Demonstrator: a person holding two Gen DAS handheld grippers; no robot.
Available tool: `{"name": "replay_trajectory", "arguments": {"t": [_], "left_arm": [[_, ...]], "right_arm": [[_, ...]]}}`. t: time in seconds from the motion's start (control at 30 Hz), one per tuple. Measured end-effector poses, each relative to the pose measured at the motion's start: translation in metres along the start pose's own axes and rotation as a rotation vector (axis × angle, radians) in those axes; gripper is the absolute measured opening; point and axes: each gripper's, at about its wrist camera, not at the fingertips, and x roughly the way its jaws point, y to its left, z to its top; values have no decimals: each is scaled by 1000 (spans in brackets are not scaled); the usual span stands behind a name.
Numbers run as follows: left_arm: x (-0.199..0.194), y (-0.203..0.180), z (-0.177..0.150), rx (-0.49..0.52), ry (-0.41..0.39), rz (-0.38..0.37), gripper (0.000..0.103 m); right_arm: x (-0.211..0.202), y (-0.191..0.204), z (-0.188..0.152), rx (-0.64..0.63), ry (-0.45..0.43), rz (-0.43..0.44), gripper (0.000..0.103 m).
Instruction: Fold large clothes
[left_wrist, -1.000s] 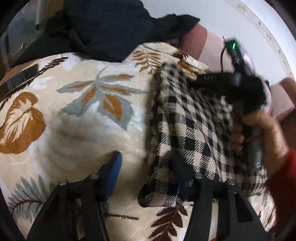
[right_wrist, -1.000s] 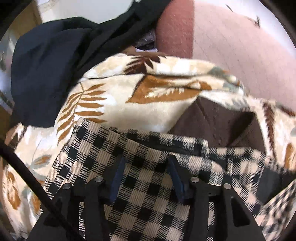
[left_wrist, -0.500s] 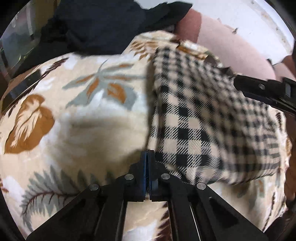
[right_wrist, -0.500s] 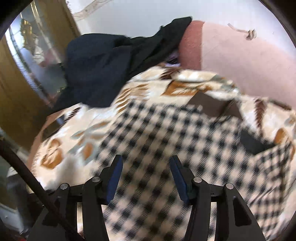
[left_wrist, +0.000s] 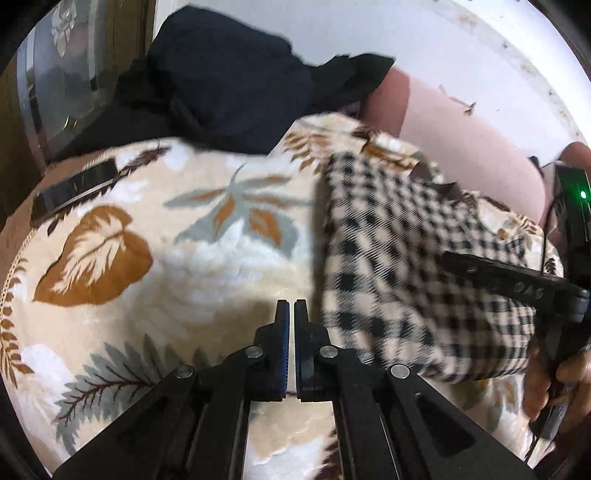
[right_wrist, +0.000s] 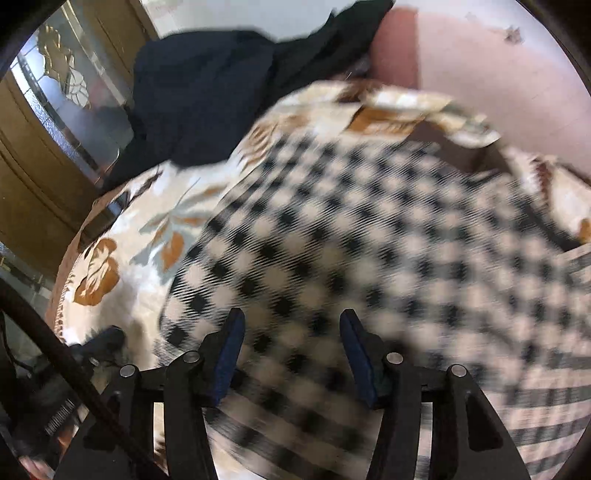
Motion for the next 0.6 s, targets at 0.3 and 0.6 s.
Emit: {"name": "replay_trajectory", "arguments": {"t": [0.3, 0.6], "left_arm": [[7, -47, -4, 67, -34, -76, 26], [51, -84, -9, 147, 19, -11, 39]], "right_arm": [[-50, -170, 18, 158, -53, -300, 58], [-4, -211, 31, 230, 24, -284, 79]]}}
